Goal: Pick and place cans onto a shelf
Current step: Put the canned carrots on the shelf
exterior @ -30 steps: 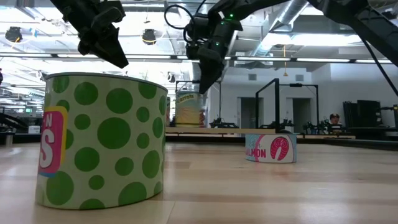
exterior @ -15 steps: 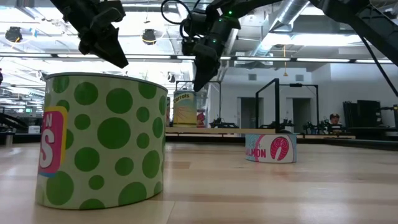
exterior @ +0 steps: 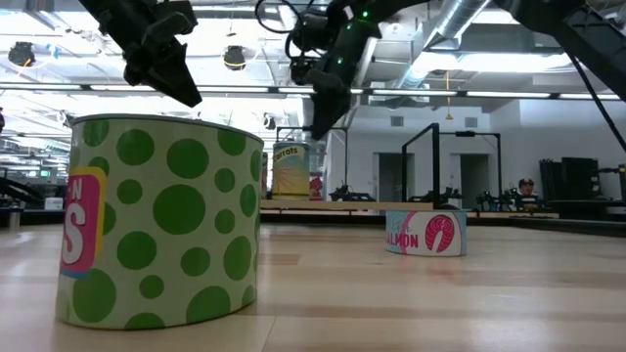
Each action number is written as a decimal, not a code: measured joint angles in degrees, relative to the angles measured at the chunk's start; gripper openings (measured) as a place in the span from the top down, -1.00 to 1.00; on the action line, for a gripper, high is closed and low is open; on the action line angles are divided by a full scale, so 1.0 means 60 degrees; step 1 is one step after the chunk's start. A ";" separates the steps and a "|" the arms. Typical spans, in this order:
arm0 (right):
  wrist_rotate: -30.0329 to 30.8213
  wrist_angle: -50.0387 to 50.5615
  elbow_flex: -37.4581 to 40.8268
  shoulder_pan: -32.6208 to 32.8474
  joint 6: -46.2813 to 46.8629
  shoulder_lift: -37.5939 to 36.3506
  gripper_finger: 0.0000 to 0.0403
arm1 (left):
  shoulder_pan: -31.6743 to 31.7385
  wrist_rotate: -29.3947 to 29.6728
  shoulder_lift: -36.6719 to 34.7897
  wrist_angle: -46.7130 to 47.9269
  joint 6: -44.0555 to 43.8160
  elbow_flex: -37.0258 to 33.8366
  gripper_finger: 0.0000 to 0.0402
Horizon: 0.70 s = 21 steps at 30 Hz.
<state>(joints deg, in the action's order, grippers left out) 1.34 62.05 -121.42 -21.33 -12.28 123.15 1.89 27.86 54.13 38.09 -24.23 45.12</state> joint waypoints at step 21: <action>-0.0010 0.0032 0.0125 0.0150 0.0909 0.0466 0.47 | 0.0003 0.0173 -0.0004 -0.0017 -0.0328 -0.0495 0.52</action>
<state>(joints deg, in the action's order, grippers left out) 1.28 62.24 -120.67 -20.43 -6.83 125.95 1.91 28.90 54.11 37.98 -26.20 42.15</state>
